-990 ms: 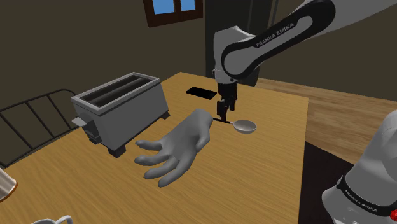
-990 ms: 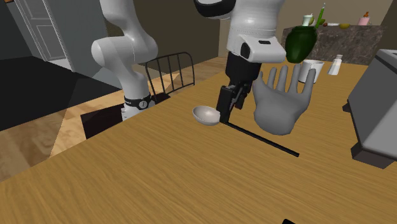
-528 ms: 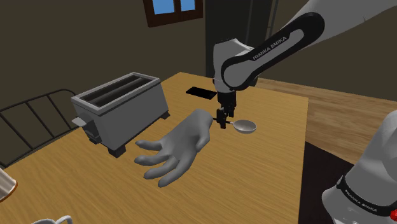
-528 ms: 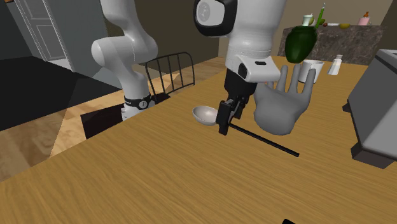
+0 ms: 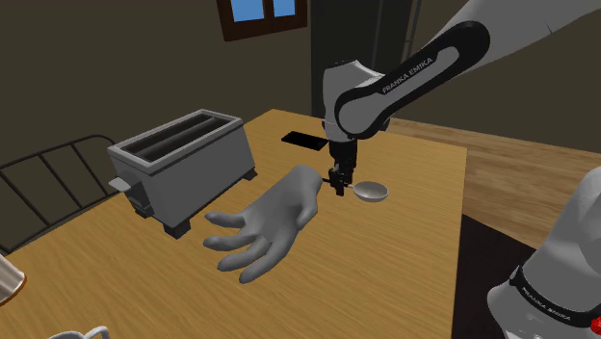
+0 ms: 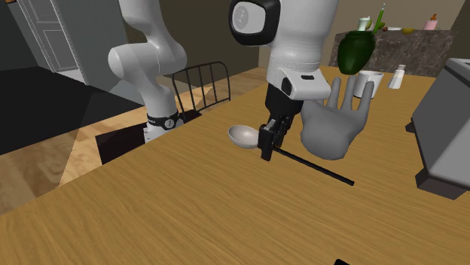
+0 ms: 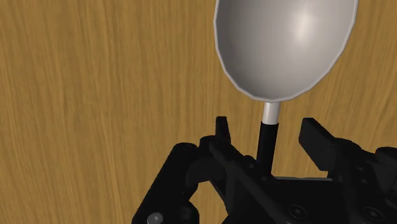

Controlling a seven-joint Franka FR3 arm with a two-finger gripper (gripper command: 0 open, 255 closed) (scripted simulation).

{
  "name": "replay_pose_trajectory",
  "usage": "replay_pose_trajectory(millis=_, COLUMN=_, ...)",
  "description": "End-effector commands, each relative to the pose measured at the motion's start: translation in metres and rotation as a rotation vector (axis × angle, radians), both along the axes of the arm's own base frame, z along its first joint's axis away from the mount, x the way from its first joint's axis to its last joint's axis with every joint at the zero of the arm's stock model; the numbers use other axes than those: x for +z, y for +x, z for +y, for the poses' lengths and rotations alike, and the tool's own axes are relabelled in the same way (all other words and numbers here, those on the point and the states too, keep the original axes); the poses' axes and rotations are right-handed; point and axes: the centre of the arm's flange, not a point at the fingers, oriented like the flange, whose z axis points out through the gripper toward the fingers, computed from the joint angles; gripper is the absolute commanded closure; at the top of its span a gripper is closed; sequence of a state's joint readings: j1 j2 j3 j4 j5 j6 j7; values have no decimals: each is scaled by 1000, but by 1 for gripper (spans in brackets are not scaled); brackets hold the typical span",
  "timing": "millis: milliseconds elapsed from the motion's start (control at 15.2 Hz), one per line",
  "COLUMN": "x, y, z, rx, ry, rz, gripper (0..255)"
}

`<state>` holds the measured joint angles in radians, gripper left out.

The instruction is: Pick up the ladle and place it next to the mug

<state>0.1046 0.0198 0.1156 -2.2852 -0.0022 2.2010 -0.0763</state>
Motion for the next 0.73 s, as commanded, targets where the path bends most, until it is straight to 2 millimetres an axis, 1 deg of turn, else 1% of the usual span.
replay_pose_trajectory(millis=0, x=0, y=0, z=0, rx=0, ry=0, rz=0, gripper=255)
replay_pose_trajectory(millis=528, x=0, y=0, z=0, rx=0, ry=0, rz=0, gripper=255)
replay_pose_trajectory(millis=660, x=11, y=0, z=0, rx=0, ry=0, rz=0, gripper=255)
